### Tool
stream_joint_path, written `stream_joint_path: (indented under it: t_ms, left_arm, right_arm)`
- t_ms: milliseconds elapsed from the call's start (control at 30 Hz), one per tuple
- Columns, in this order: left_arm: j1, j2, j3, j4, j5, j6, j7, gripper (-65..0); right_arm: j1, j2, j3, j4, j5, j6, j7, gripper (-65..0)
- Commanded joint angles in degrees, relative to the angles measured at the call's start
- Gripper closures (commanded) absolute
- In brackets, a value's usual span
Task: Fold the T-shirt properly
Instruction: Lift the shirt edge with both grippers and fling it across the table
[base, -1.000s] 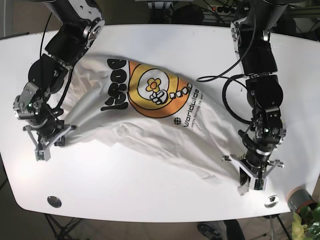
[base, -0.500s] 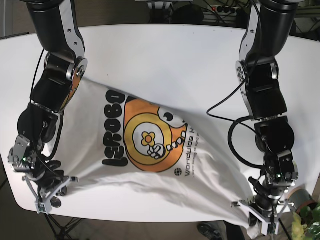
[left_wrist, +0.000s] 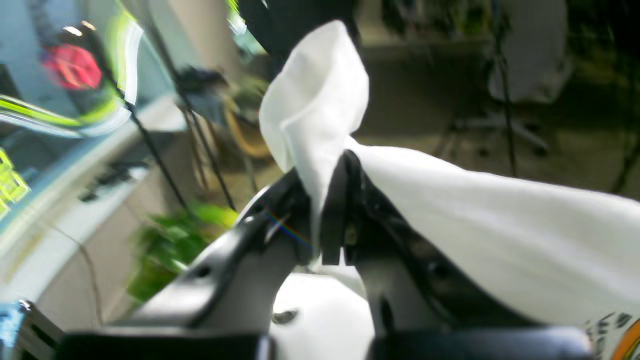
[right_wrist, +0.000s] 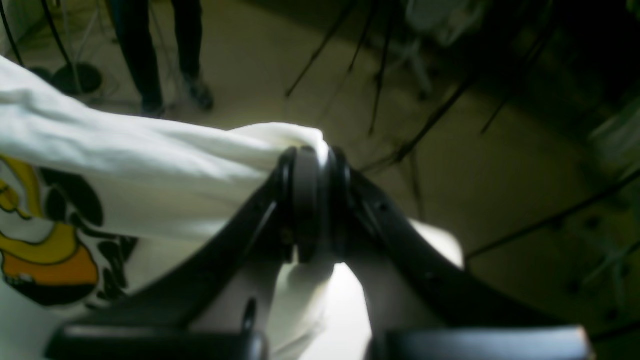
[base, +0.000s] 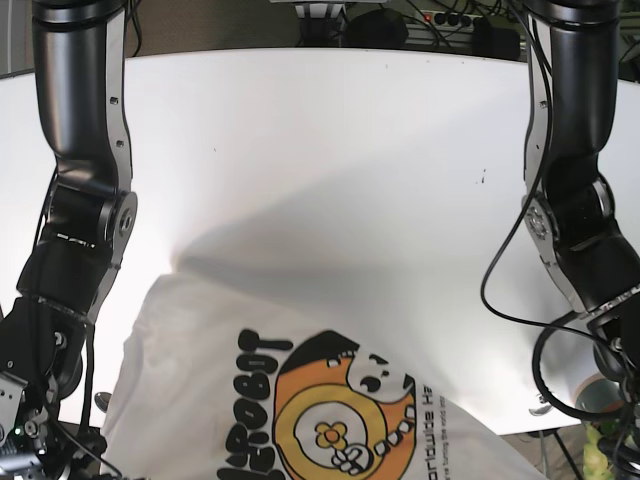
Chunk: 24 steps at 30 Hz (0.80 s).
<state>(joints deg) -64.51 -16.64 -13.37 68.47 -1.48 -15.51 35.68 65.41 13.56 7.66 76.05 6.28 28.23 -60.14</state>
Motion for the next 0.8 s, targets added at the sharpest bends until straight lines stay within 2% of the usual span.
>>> stream_joint_path:
  t_ms: [0,233,300,467,767]
  left_arm:
    - [-3.31,-1.69,-0.04,0.85,-0.59,0.34,-1.79,0.0]
    - [-0.24,-2.92,-2.59,6.83,-0.59,0.25,-1.35,0.0]
    - [2.40,-2.83,-3.29,9.29,-0.59,0.25,0.23,0.0]
    - [10.93,-2.56,-3.38,17.56,-0.77,-0.01,3.92,0.0]
    - [27.98,-1.16,-4.00,25.99,-0.85,-0.01,4.19,0.0]
  right_arm:
    - [5.41,1.60,-1.20,0.92,0.18,-0.23,1.37,-2.2]
    - [9.39,2.57,-1.73,2.76,0.18,0.12,-2.59,-2.2]
    - [9.01,3.89,-1.64,4.87,0.18,1.53,-3.20,-2.2]
    - [-0.84,5.38,1.53,12.61,0.09,2.50,-3.82,-2.2]
    - [-23.69,4.94,11.64,24.56,0.71,2.50,-4.26,-2.2]
